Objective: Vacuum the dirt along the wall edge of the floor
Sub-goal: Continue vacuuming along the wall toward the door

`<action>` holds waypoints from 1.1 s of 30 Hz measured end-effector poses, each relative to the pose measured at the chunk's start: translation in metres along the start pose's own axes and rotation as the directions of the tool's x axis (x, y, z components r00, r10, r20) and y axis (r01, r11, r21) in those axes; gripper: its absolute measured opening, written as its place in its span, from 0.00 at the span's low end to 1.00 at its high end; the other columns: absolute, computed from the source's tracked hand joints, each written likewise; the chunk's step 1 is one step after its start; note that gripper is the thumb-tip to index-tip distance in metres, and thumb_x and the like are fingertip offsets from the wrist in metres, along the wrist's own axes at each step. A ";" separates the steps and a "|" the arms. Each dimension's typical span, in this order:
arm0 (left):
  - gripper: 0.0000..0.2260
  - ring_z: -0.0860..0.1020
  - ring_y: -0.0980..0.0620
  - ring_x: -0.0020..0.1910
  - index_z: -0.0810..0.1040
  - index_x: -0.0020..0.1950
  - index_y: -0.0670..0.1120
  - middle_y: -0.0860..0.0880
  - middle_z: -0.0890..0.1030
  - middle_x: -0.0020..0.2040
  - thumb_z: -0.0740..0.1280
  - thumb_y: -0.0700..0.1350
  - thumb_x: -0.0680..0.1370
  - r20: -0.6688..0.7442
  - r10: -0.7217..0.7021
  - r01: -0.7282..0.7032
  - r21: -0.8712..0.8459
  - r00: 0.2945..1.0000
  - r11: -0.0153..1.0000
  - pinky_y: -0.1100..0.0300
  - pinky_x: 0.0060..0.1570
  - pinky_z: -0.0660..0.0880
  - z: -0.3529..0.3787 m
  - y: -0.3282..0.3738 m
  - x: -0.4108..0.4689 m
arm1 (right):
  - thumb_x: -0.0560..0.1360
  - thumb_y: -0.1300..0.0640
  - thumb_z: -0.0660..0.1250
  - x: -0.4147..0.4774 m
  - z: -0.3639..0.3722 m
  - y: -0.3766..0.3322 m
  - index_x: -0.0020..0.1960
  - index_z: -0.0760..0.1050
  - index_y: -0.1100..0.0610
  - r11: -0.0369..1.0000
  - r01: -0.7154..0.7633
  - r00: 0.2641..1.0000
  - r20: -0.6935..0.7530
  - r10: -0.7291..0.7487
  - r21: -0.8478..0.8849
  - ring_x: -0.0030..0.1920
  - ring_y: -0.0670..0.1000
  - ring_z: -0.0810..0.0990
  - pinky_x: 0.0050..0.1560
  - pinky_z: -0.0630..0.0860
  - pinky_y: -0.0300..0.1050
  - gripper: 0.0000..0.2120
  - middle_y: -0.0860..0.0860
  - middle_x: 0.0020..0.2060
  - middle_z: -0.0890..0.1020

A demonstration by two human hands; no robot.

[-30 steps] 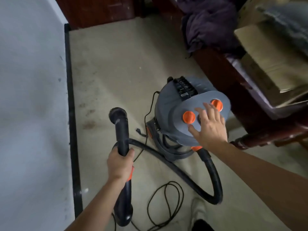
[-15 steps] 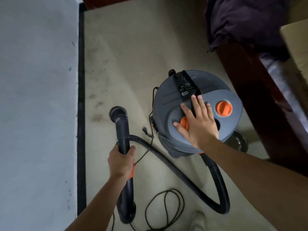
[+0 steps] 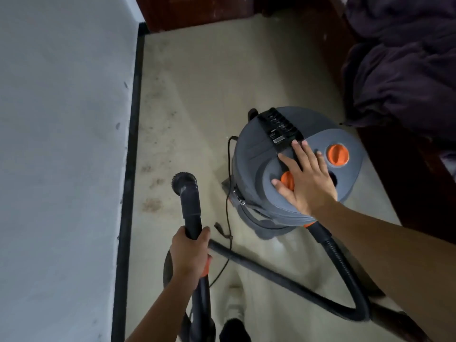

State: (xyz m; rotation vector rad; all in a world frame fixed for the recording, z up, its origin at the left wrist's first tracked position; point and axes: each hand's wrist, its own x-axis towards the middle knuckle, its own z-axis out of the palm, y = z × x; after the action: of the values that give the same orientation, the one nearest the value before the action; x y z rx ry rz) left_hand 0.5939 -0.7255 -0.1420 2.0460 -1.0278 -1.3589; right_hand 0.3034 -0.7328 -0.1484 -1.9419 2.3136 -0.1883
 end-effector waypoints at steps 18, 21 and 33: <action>0.10 0.75 0.45 0.21 0.74 0.44 0.40 0.43 0.76 0.26 0.70 0.46 0.75 0.143 -0.045 0.048 -0.022 0.989 0.999 0.60 0.24 0.72 0.075 0.137 0.148 | 0.77 0.33 0.45 0.193 -0.013 0.054 0.79 0.59 0.54 1.000 0.014 0.999 0.030 -0.014 0.015 0.81 0.55 0.46 0.79 0.47 0.60 0.38 0.56 0.80 0.53; 0.10 0.75 0.47 0.20 0.74 0.44 0.40 0.45 0.76 0.25 0.70 0.46 0.76 0.131 -0.072 0.078 -0.045 0.989 0.996 0.60 0.23 0.73 0.091 0.151 0.154 | 0.78 0.33 0.45 0.225 -0.017 0.077 0.79 0.60 0.55 0.998 0.060 0.997 0.040 -0.061 0.017 0.80 0.57 0.48 0.78 0.49 0.62 0.38 0.57 0.80 0.54; 0.10 0.66 0.48 0.18 0.68 0.42 0.41 0.44 0.67 0.22 0.69 0.40 0.76 0.056 -0.220 0.227 -0.256 0.974 0.939 0.58 0.25 0.70 0.155 0.197 0.165 | 0.78 0.36 0.49 0.343 -0.034 0.149 0.78 0.60 0.56 0.973 0.218 0.973 0.065 -0.223 0.074 0.80 0.59 0.50 0.78 0.50 0.61 0.36 0.58 0.80 0.55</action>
State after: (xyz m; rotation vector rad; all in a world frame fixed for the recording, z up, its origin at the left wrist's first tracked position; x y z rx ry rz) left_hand 0.4250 -0.9733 -0.1525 1.9933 -0.5986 -1.5476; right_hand 0.0935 -1.0440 -0.1425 -2.1316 2.0174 -0.2074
